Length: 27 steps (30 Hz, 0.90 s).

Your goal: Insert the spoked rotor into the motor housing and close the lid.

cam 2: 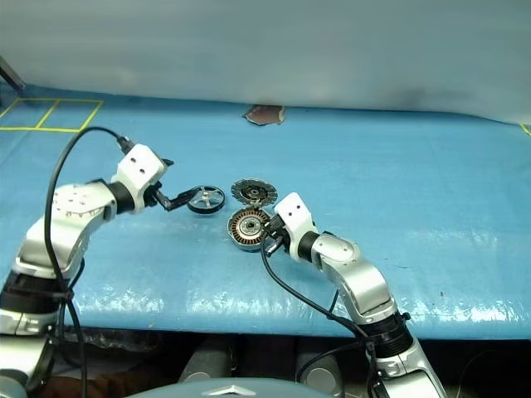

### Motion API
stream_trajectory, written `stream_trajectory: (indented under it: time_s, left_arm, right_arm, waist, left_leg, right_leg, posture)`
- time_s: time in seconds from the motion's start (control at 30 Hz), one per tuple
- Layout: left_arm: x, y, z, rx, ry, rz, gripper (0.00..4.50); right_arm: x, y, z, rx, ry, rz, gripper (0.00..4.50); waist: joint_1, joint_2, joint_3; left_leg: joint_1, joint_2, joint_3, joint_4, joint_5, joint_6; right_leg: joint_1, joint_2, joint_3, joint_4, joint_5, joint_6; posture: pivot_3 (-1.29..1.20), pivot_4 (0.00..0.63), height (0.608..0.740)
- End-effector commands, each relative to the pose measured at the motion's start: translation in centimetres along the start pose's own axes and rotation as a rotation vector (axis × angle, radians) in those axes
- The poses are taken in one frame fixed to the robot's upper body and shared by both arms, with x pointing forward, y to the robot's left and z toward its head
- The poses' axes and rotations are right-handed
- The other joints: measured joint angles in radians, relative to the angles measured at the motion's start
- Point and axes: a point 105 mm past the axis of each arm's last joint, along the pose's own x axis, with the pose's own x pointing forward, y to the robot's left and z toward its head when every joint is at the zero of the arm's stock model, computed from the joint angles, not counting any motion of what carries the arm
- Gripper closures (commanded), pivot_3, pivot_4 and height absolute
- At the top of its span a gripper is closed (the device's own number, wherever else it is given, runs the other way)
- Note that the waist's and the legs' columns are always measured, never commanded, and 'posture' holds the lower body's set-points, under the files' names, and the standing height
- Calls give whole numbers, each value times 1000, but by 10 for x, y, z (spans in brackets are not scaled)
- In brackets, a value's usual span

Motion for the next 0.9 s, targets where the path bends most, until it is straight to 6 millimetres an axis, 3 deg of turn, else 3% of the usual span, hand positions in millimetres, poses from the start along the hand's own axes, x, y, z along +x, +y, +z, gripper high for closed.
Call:
stream_trajectory:
  time_s: [0.03,0.17,0.3,0.4,0.63,0.9]
  left_arm:
    - [9,20,8,179,98,-12,0]
    - [25,29,21,349,183,-66,0]
    - [40,17,36,411,189,-207,0]
    - [39,1,48,433,182,-368,0]
    - [34,0,27,590,362,-495,0]
    - [26,-6,12,602,396,-564,0]
  right_arm:
    - [-5,0,16,-14,-52,-2,4481]
    - [-7,0,14,-10,-23,8,4481]
    - [-8,-3,14,-24,4,13,4481]
    - [-8,-6,18,-37,8,9,4481]
    - [-8,-8,19,-49,14,-2,4481]
    - [-11,-11,17,-46,17,-30,4481]
  waist:
    - [0,0,1]
    - [-4,-2,4]
    - [-8,-2,4]
    - [-18,-2,4]
    - [-31,-1,5]
    - [-31,-1,6]
  left_leg:
    - [0,0,0,0,0,0]
    - [-2,0,0,0,0,0]
    - [-4,0,0,0,0,0]
    - [-10,1,0,2,0,0]
    - [-13,1,-1,4,0,0]
    - [-15,1,-2,9,0,0]
  right_leg:
    - [0,0,0,0,0,1]
    - [-1,0,0,0,1,2]
    - [-4,1,1,0,1,2]
    - [-11,1,1,2,1,2]
    - [-12,2,1,3,2,3]
    - [-11,3,1,4,2,4]
  posture:
    - [0,150,740]
    - [0,150,740]
    - [0,150,740]
    - [0,150,740]
    - [0,150,740]
    - [0,150,740]
